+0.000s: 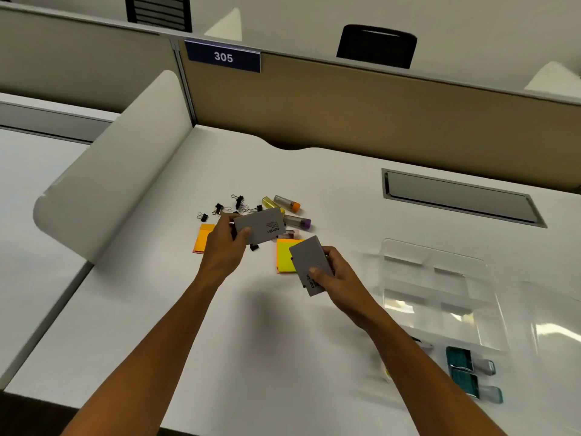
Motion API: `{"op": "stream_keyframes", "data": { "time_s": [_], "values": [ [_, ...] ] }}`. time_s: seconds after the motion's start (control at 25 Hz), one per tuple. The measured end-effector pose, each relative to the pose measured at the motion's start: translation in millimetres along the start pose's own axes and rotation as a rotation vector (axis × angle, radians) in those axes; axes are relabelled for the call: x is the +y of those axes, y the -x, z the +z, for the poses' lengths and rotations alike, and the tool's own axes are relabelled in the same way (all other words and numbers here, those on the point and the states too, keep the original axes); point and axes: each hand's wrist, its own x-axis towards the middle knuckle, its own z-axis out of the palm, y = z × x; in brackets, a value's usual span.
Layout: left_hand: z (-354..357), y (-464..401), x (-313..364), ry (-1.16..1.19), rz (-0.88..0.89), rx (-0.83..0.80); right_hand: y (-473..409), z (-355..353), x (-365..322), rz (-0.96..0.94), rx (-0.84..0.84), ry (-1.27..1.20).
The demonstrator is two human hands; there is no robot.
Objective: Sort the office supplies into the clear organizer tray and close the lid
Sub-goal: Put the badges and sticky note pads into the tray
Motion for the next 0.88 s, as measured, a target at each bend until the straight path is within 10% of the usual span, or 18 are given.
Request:
{"op": "stream_keyframes", "data": {
  "time_s": [0.44, 0.88],
  "values": [
    [79, 53, 48, 0.198, 0.011, -0.109, 58, -112, 27, -0.006, 0.346, -0.007],
    [145, 78, 68, 0.134, 0.043, -0.258, 93, -255, 53, -0.022, 0.314, 0.678]
  ]
}}
